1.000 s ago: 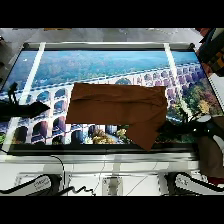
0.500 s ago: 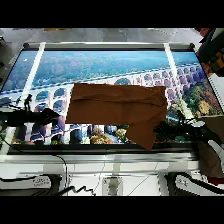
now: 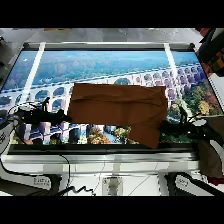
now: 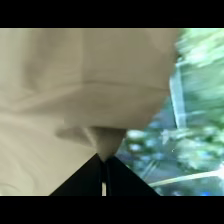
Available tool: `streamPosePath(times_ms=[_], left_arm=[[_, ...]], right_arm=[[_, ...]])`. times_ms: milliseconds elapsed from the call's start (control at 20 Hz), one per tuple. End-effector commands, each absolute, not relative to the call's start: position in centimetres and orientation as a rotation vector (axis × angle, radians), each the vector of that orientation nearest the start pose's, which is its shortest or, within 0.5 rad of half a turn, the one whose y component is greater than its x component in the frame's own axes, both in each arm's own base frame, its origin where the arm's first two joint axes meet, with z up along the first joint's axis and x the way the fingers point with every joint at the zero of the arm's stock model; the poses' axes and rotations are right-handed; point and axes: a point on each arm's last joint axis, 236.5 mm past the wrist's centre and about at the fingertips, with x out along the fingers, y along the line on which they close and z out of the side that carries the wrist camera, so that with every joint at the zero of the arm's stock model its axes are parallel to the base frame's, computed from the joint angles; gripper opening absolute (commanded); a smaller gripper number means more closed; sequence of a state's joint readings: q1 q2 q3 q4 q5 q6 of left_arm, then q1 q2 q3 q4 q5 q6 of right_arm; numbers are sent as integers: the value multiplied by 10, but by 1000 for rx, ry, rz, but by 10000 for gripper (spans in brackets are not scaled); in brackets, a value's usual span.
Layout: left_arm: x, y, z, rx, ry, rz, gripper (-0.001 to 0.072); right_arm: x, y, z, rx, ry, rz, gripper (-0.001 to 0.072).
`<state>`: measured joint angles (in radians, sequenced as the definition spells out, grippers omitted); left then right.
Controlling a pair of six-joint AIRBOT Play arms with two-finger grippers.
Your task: Fold the clothes and pants, and hang the long-sleeved shirts on hangers.
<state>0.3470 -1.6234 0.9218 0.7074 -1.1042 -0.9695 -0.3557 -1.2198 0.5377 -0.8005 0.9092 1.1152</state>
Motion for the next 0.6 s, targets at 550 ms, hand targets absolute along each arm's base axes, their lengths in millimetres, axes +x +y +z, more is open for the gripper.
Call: streamPosePath(times_ms=[550], left_arm=[[357,23,80,-322,740,-79,7]], right_arm=[[307,76,81,596,742,206,8]])
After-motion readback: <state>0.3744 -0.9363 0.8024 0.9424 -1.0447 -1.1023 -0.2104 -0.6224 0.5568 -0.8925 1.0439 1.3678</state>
